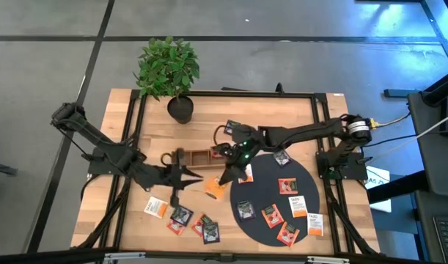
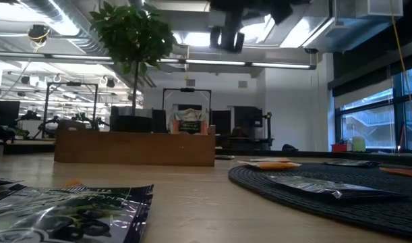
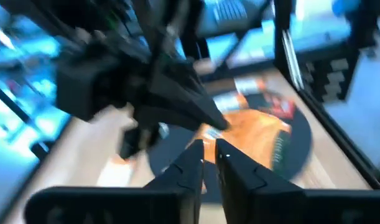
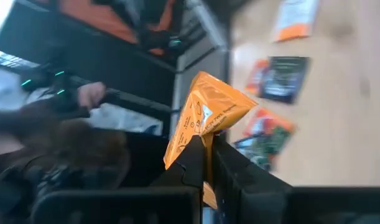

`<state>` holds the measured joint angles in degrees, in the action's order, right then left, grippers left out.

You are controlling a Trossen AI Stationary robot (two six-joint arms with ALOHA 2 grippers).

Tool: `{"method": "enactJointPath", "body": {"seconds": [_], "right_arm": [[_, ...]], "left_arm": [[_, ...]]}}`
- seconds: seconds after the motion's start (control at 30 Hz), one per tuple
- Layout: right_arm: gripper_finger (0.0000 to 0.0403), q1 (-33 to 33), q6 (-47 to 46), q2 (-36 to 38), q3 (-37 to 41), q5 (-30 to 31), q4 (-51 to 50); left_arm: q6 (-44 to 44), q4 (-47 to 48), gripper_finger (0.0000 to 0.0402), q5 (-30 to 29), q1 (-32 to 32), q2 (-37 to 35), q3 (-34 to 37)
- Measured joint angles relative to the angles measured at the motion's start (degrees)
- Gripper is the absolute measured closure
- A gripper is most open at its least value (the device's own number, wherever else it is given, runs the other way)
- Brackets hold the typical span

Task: Pick & Place Tea
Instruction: Put the orange tea bag into the right section of the wooden organizer

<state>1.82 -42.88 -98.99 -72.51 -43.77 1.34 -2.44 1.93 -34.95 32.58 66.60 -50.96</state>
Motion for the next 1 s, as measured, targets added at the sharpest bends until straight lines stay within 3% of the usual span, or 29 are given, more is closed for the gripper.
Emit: {"method": "enactJointPath", "body": {"seconds": [0.2,0.3,0.47,0.53,0.73,1.0], "right_arm": [[0.0379,1.10,-4.26,1.75,0.00,-0.93,12.26],[0.0379,1.98,-7.91,1.76,0.00,-1.85,20.48],[0.0378,2.97,-14.00,1.74,0.00,-2.71,26.06],[0.0378,3.42,-15.68,1.75,0.00,-2.82,27.68],[0.0378,4.20,-19.61,1.72,0.02,-2.55,30.47],[0.0377,4.42,-19.82,1.70,0.02,0.58,29.67]], "left_arm": [[-4.26,-10.78,0.0309,-6.96,0.00,-1.64,-0.07],[-6.11,-11.69,0.0285,-7.49,-0.04,-1.98,-0.07],[-6.52,-13.02,0.0261,-7.16,-0.04,-1.96,-0.08],[-11.33,-12.93,0.0258,-4.82,-0.04,-1.93,-0.09],[-39.66,-12.52,0.0262,8.28,0.07,-1.28,-0.04],[-48.40,-21.06,0.0263,10.68,0.37,0.01,-0.11]]}}
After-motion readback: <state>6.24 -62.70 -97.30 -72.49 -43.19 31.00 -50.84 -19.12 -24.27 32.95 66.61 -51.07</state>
